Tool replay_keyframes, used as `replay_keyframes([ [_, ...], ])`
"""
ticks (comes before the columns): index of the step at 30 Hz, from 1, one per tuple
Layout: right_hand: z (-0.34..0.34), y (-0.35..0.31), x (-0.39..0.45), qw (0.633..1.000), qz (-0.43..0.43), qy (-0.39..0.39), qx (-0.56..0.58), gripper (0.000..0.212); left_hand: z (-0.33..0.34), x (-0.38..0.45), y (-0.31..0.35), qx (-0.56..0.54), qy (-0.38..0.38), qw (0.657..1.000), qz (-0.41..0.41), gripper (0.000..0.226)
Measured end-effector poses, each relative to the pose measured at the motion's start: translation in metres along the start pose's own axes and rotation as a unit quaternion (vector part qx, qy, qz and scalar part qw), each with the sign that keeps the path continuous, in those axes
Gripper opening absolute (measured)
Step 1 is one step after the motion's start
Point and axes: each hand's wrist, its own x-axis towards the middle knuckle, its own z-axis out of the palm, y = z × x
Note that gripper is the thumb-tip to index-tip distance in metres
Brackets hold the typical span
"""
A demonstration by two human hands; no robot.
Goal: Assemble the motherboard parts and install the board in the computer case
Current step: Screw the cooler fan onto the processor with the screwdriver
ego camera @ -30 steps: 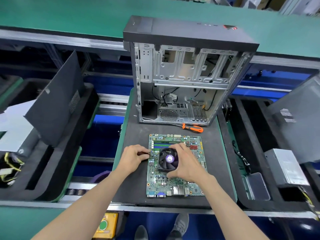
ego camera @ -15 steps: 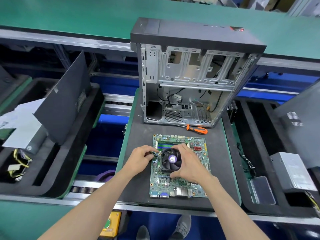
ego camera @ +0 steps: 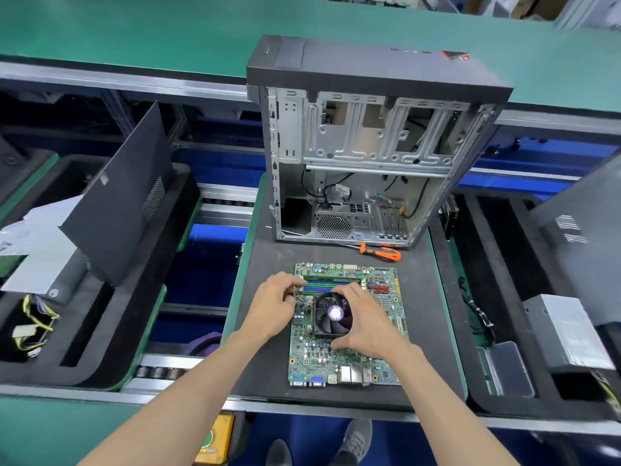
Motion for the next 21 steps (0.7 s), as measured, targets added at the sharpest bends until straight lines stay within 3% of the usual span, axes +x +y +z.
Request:
replay_keyframes([
  [2, -0.003, 0.0, -0.001, 1.0, -0.004, -0.01, 0.005, 0.105, 0.005, 0.003, 0.014, 0.023, 0.032, 0.996, 0.085, 0.032],
  [4, -0.01, 0.005, -0.004, 0.999, -0.007, -0.025, 0.025, 0.115, 0.011, 0.009, 0.031, 0.061, -0.013, 0.986, 0.155, 0.029],
  [7, -0.025, 0.024, -0.016, 0.996, 0.038, -0.027, 0.077, 0.116, 0.024, 0.021, 0.052, 0.201, -0.151, 0.948, 0.197, 0.068],
  [9, -0.032, 0.04, -0.027, 0.994, 0.073, 0.008, 0.087, 0.098, 0.032, 0.027, 0.059, 0.285, -0.228, 0.911, 0.19, 0.101],
  [11, -0.034, 0.051, -0.037, 0.99, 0.102, 0.057, 0.082, 0.081, 0.038, 0.03, 0.06, 0.286, -0.267, 0.904, 0.171, 0.113],
  [13, -0.032, 0.057, -0.044, 0.986, 0.124, 0.085, 0.07, 0.075, 0.043, 0.031, 0.058, 0.26, -0.266, 0.913, 0.167, 0.114],
  [21, -0.007, 0.061, -0.041, 0.953, 0.262, 0.122, 0.089, 0.088, 0.049, 0.033, 0.052, 0.241, -0.24, 0.921, 0.192, 0.112],
])
